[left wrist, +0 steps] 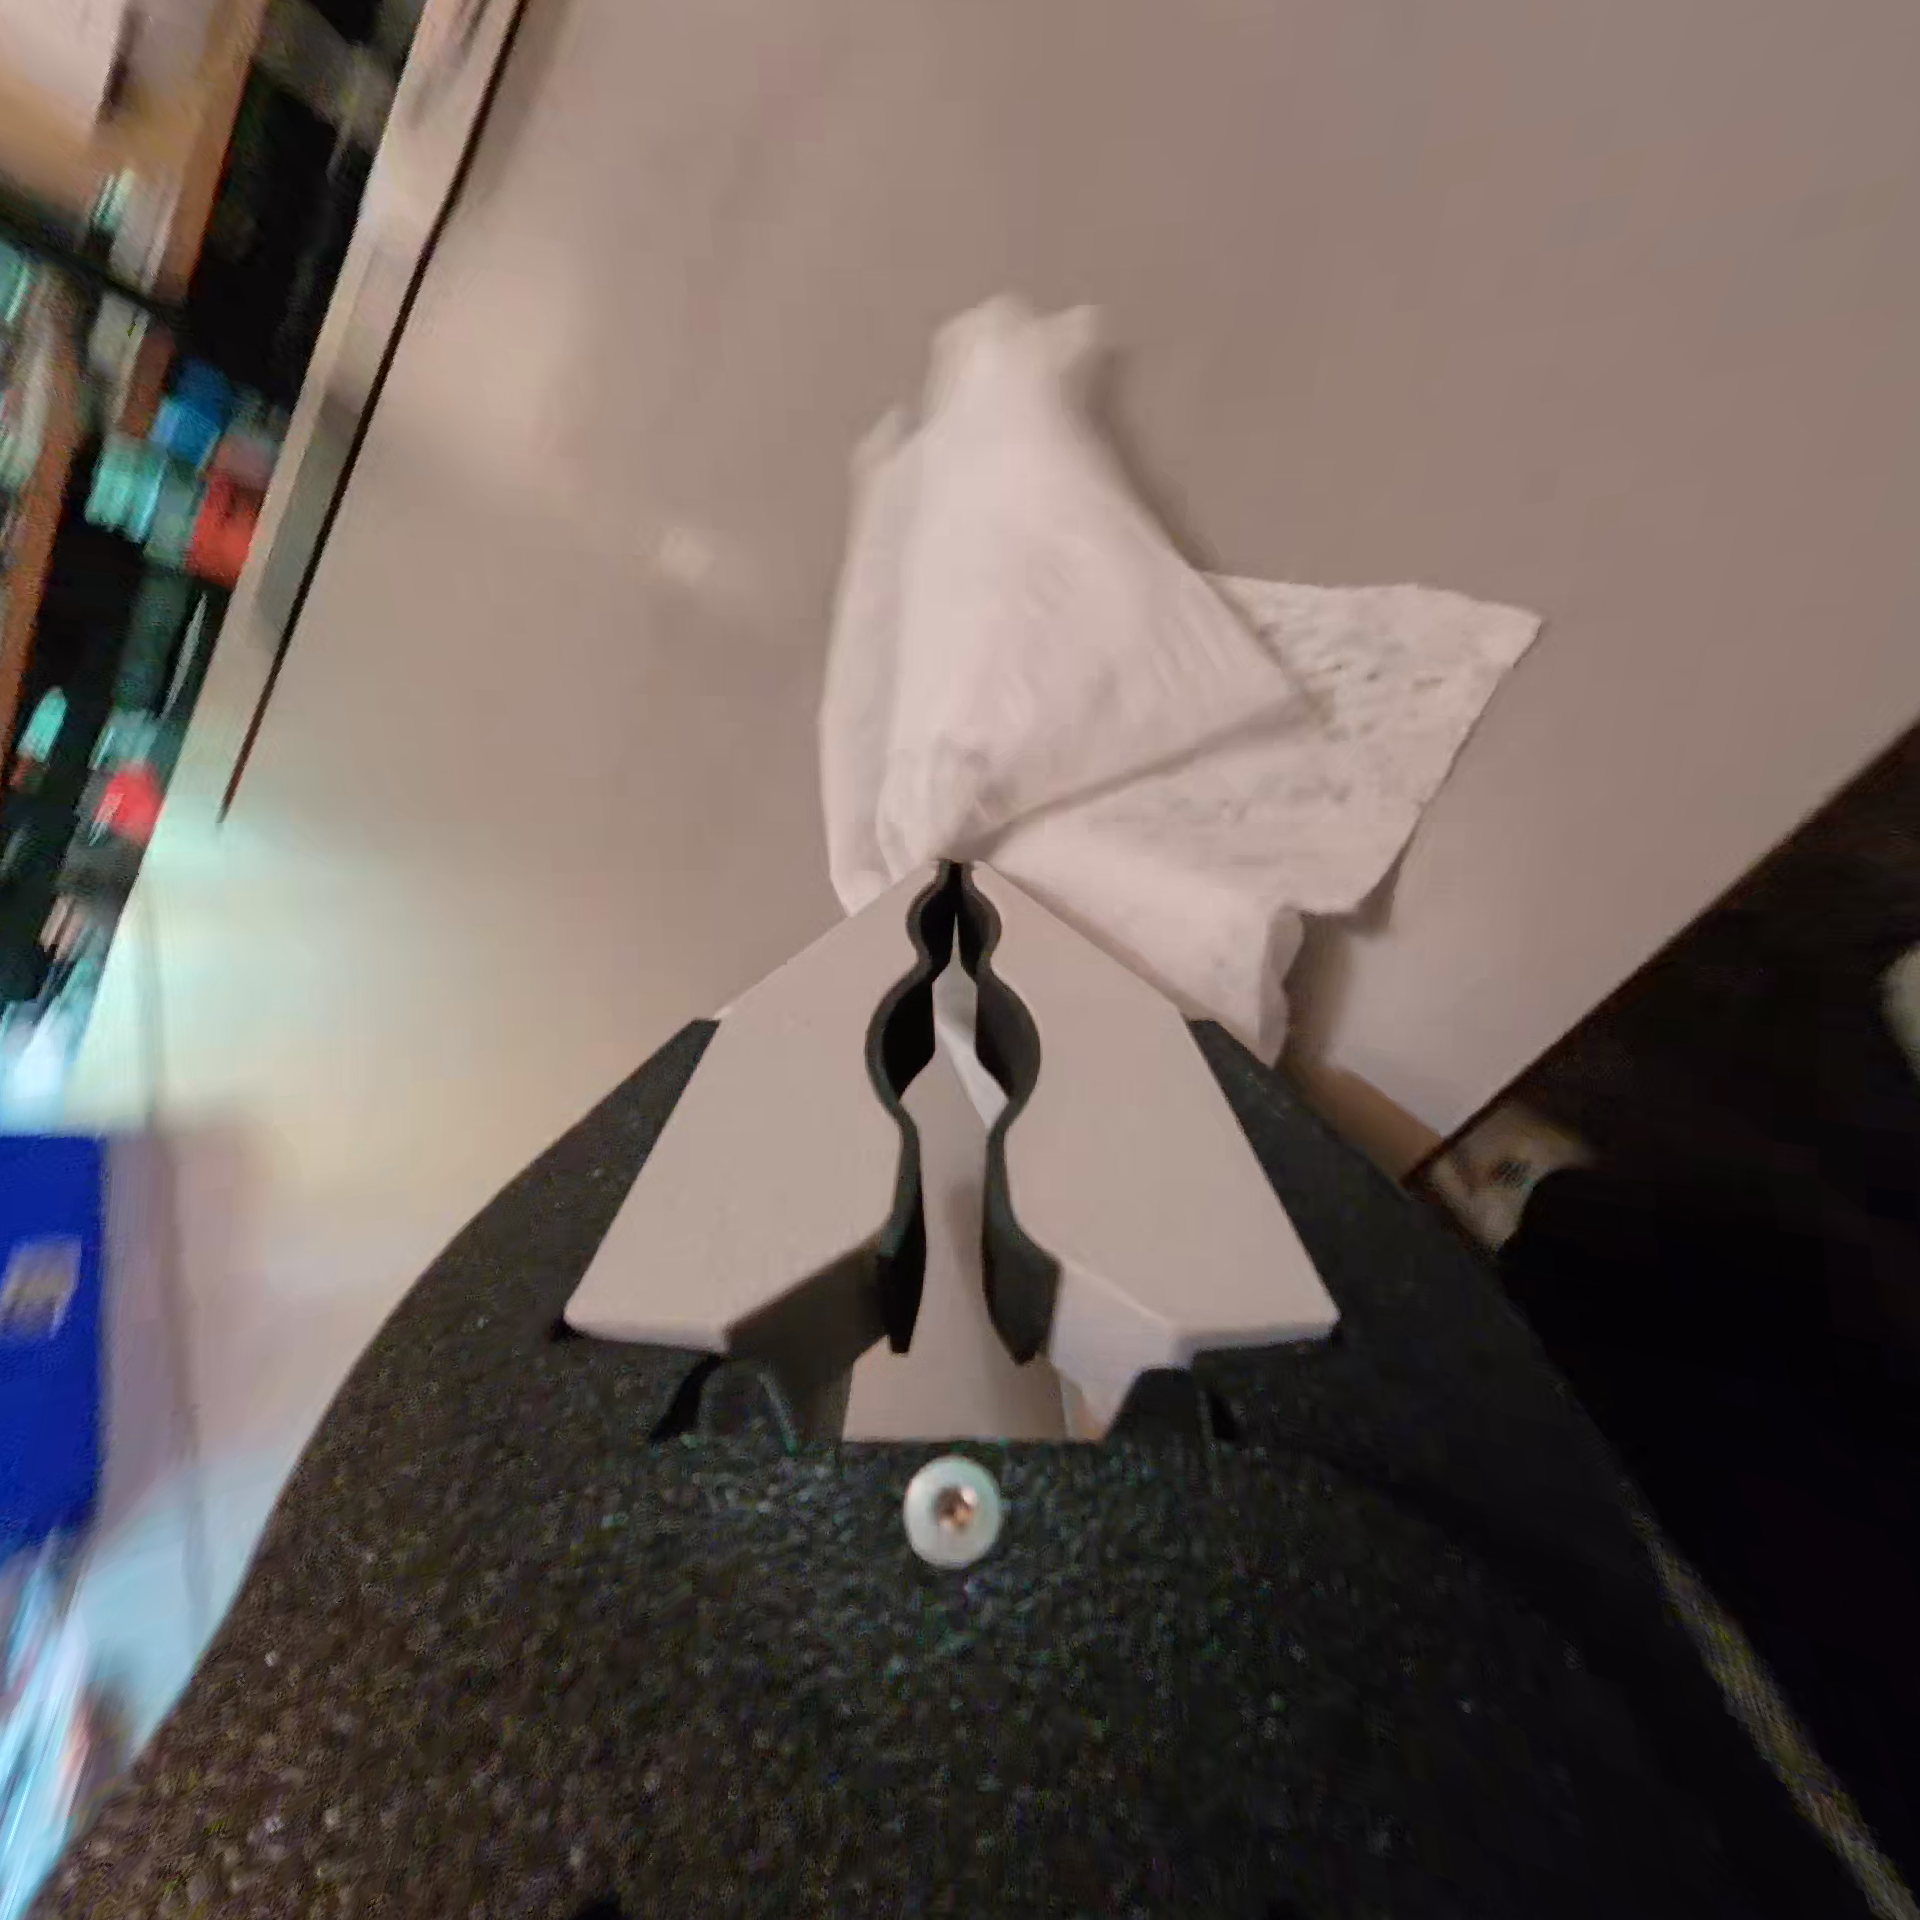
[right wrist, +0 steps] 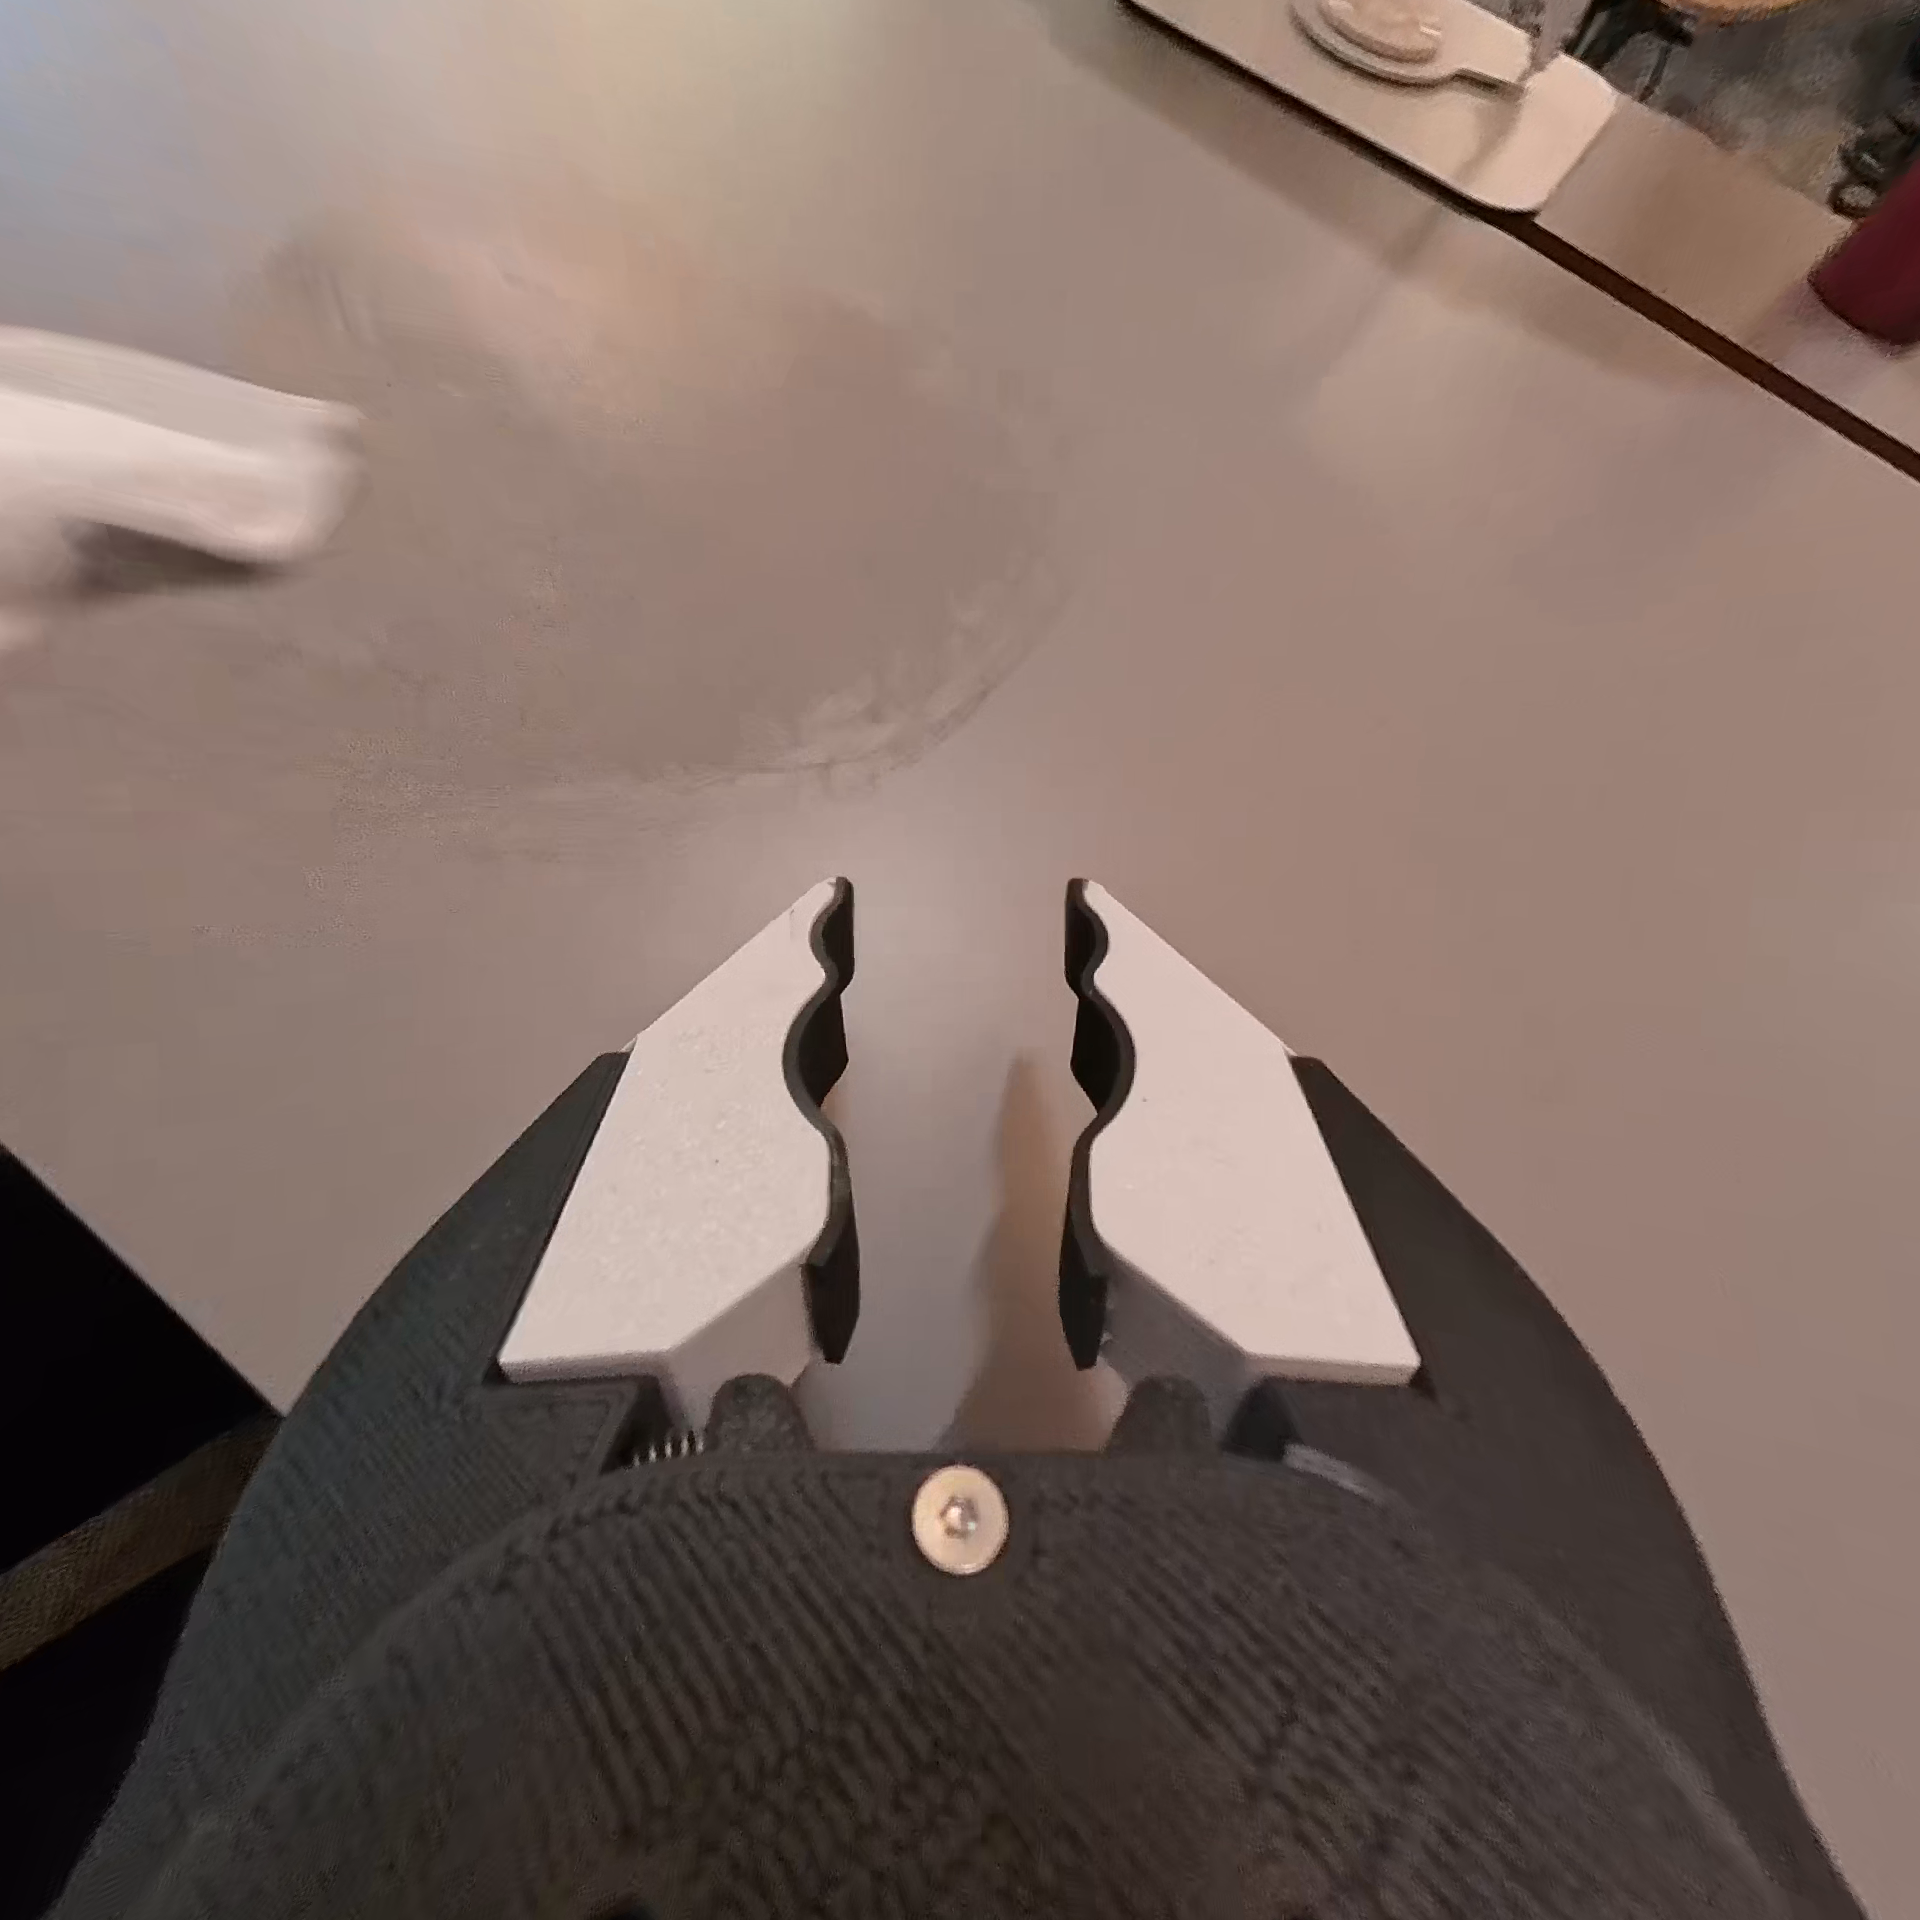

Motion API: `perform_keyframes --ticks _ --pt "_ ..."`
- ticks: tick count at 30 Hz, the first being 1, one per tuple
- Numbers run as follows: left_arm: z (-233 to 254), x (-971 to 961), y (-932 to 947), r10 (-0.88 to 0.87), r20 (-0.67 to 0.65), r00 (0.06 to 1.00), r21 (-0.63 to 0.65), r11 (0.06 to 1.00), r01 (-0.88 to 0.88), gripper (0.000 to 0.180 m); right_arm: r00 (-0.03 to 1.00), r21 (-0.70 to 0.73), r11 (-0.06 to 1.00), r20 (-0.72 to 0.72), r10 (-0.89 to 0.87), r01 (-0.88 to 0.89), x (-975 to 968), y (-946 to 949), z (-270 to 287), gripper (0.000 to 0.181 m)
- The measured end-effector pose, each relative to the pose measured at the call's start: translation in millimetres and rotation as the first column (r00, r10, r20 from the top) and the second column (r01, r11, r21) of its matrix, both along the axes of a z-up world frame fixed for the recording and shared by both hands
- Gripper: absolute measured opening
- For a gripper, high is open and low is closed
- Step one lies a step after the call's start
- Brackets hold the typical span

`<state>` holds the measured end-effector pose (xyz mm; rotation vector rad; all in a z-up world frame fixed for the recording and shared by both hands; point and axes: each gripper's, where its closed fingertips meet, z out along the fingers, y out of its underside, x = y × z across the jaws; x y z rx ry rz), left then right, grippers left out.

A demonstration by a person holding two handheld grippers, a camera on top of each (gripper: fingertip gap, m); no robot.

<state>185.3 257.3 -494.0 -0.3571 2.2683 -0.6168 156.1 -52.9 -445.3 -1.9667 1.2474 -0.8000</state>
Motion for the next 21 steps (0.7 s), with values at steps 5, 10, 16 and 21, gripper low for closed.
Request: perform_keyframes --ticks 5,10,16,21 --pt "0.2 81.3 213.3 0.438 0.024 0.899 0.054 0.897 -0.439 0.0 0.995 -0.013 0.995 -0.004 0.104 -0.104 23.6 30.4 -2.8 0.035" --pt "4.5 128.2 230.5 0.443 -0.086 0.892 -0.063 0.891 -0.449 0.0 0.98 -0.029 0.98 0.005 0.199 -0.199 57.9 69.2 7.7 0.035" --pt "48.5 146.8 226.0 0.502 0.028 0.864 -0.185 0.852 -0.489 0.0 0.944 -0.049 0.943 0.018 0.329 -0.328 85.0 137.0 20.4 0.044" --pt "9.2 172.6 230.7 0.575 -0.03 0.818 -0.083 0.814 -0.575 0.0 0.917 -0.095 0.913 0.007 0.4 -0.397 102.8 185.7 15.7 0.048"
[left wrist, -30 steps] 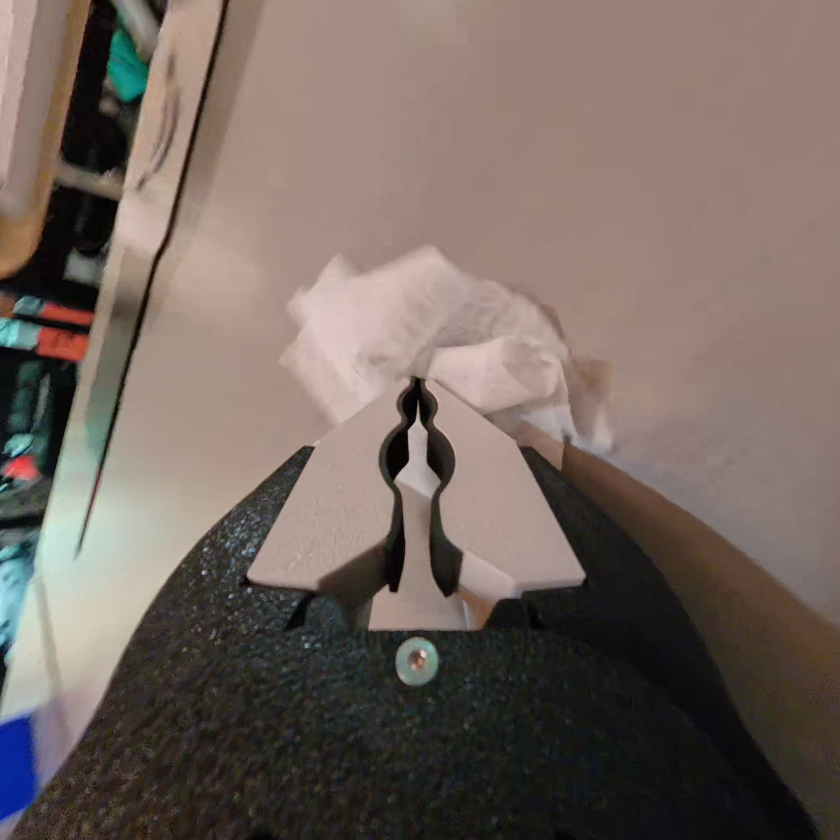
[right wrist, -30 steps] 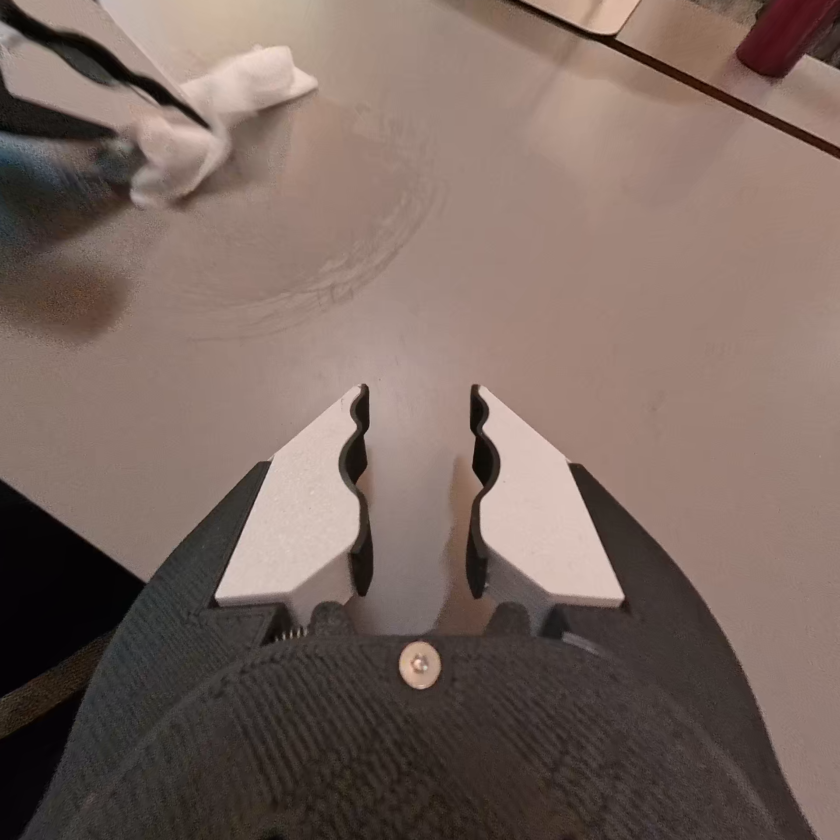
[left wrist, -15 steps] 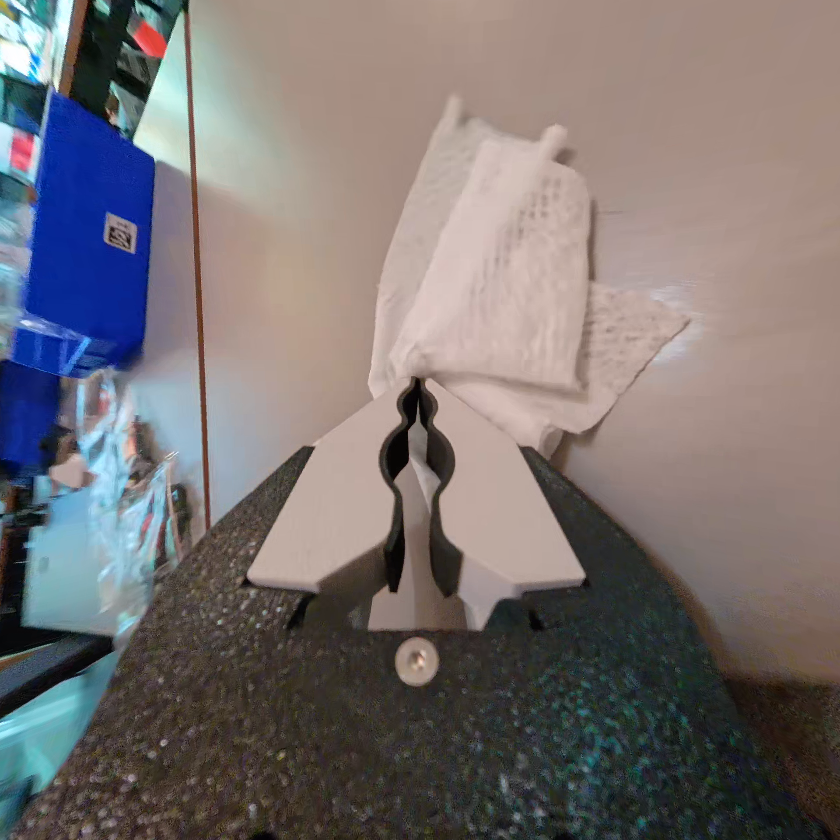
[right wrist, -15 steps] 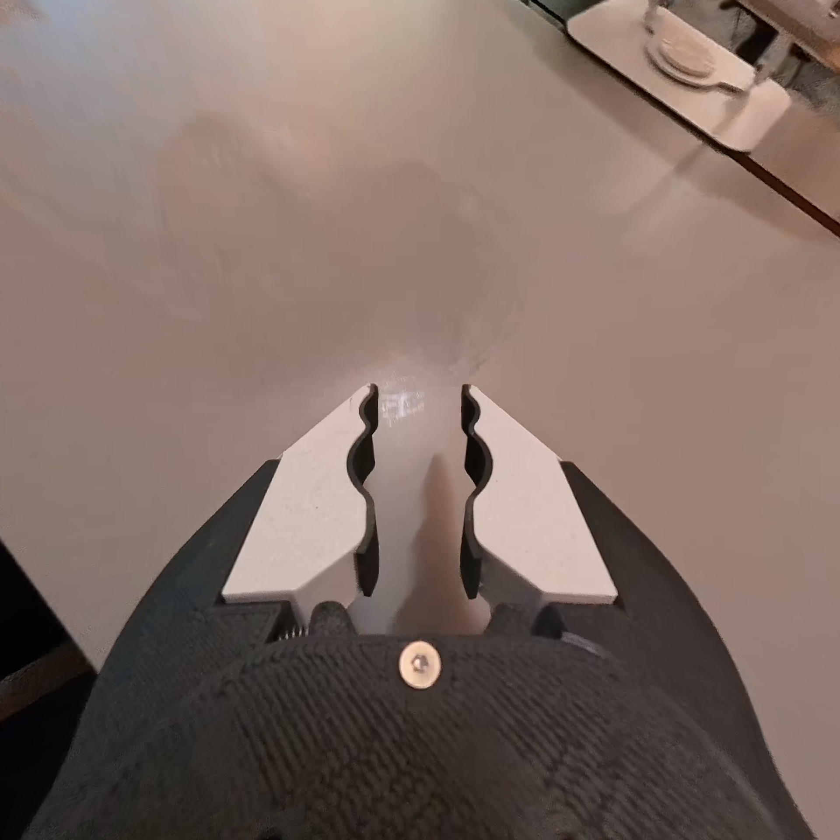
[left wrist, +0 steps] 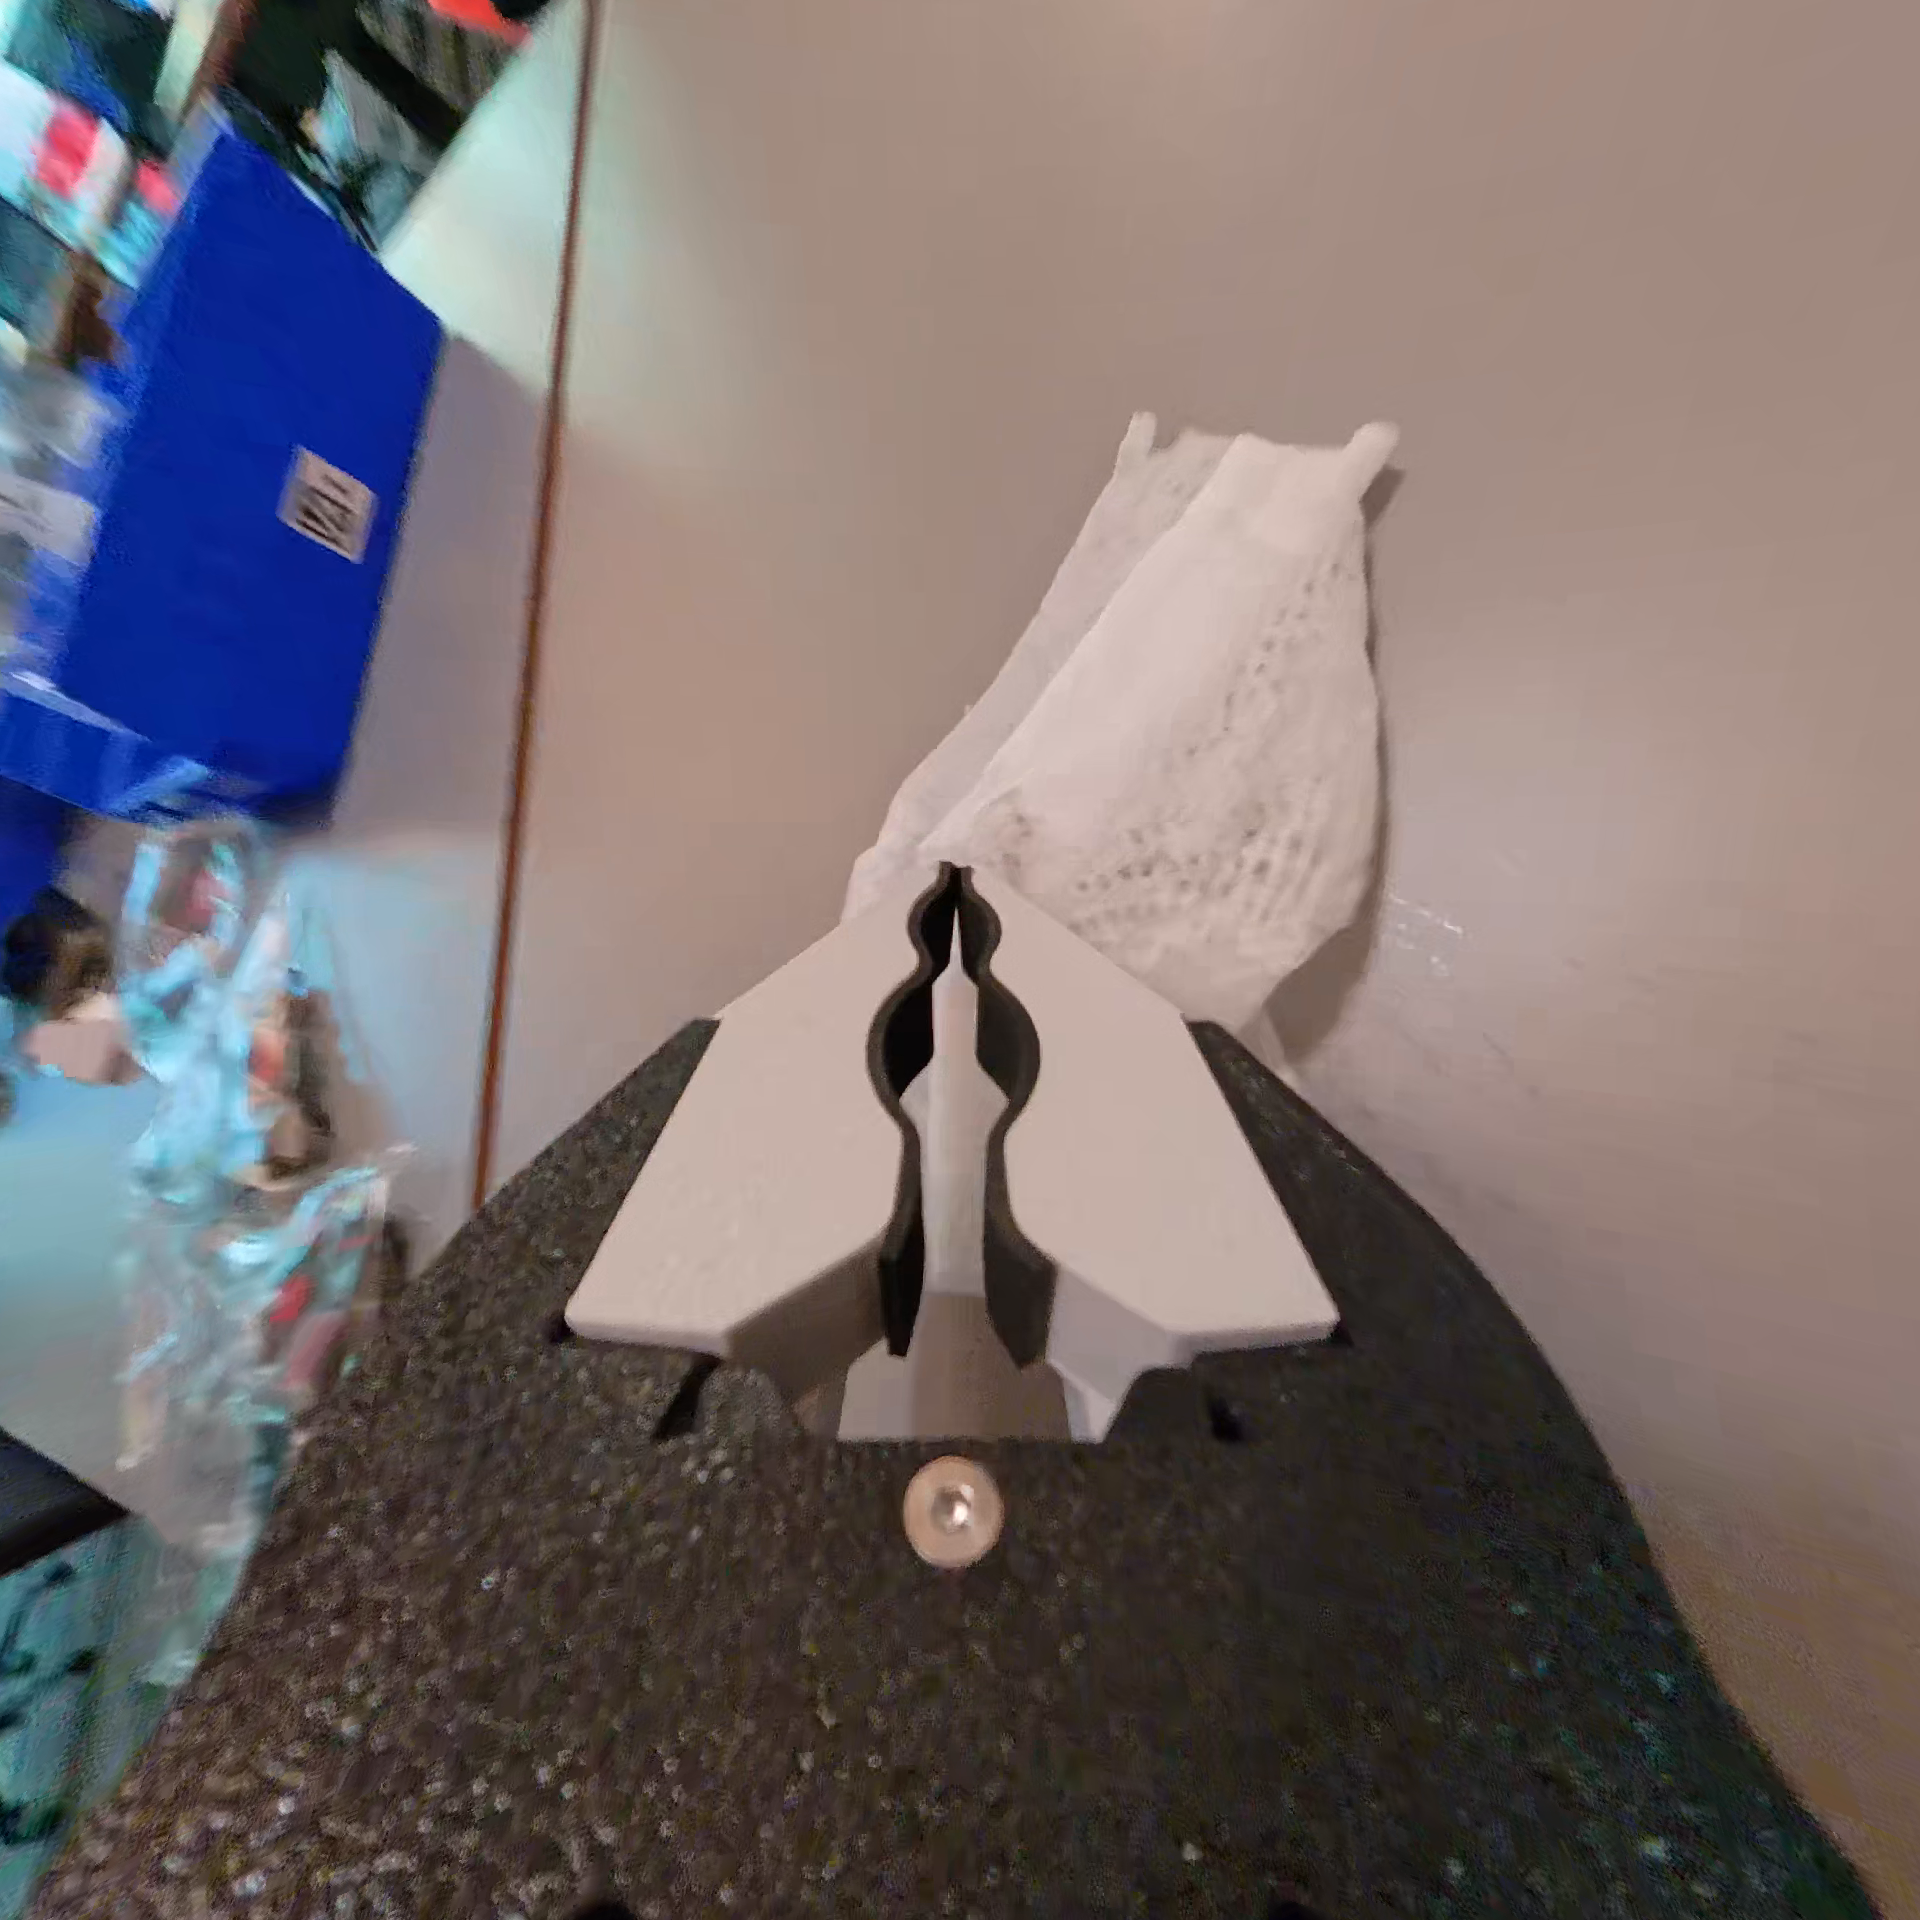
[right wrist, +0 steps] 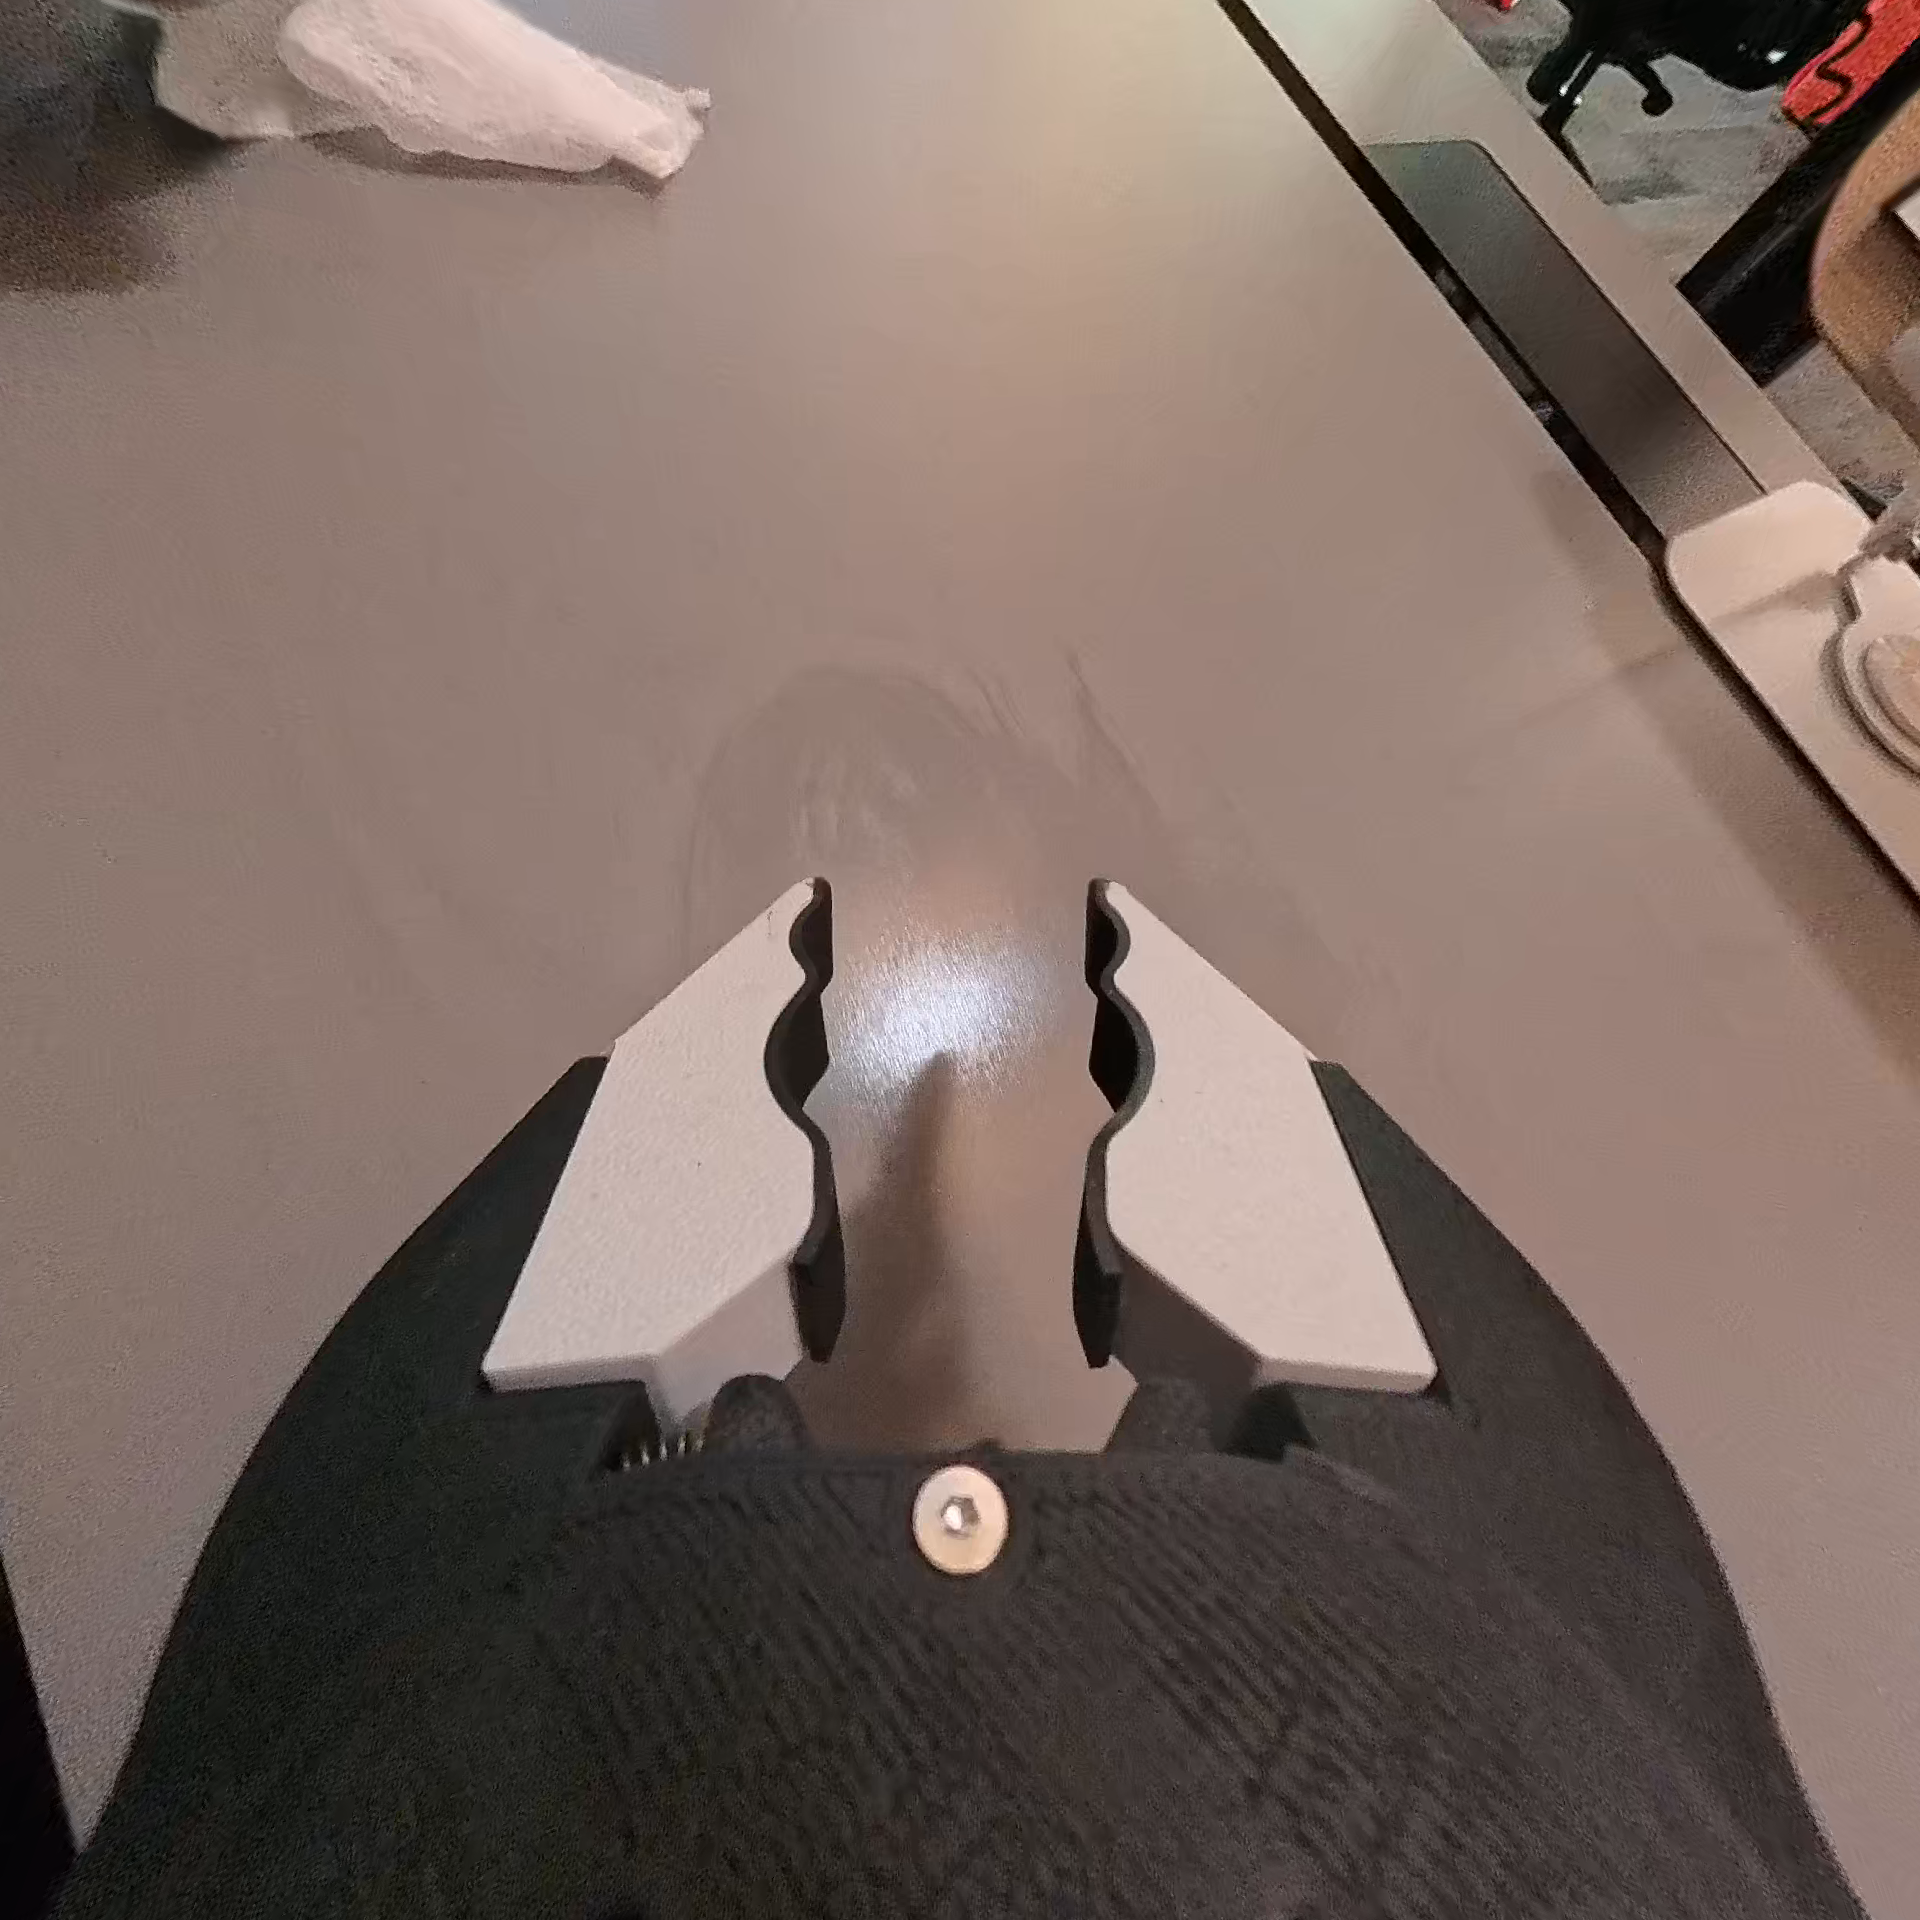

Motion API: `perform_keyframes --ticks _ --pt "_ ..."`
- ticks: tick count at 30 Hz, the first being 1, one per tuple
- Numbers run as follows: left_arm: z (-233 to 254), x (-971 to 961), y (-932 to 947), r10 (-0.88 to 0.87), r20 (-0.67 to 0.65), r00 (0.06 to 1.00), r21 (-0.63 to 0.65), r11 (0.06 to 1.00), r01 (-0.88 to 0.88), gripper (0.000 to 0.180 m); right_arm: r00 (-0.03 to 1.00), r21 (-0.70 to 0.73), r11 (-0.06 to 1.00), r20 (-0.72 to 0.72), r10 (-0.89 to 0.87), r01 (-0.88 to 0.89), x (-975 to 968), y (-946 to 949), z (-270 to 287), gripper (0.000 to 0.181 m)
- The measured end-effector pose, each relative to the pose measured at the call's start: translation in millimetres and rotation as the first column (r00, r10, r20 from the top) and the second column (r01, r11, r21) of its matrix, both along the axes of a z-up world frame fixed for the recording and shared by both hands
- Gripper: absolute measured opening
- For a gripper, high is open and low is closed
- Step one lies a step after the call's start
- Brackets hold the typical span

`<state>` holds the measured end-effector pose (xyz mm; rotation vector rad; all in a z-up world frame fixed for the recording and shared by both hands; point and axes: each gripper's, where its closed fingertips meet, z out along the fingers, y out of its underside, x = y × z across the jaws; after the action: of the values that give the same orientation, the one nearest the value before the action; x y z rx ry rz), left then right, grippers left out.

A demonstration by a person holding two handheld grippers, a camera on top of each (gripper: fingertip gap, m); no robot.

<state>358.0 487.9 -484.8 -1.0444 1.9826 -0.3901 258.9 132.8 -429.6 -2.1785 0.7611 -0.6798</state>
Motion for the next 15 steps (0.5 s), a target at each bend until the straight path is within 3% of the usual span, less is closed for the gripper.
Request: perform_keyframes --ticks 7,11,15 --pt "-8.3 24.2 -7.4 -0.005 0.001 1.0 -0.008 1.0 0.005 0.0 0.999 0.014 1.0 -0.032 0.0 0.0 13.0 19.9 -5.9 0.049" --pt "15.5 45.0 5.5 0.121 0.082 0.989 0.013 0.992 -0.123 0.0 0.999 0.007 1.0 -0.041 -0.025 0.025 16.5 18.5 -7.5 0.049" --pt "-2.8 53.2 -10.7 0.152 -0.017 0.988 -0.068 0.986 -0.153 0.0 0.997 0.005 0.998 -0.051 -0.061 0.061 18.0 10.6 -8.9 0.048"
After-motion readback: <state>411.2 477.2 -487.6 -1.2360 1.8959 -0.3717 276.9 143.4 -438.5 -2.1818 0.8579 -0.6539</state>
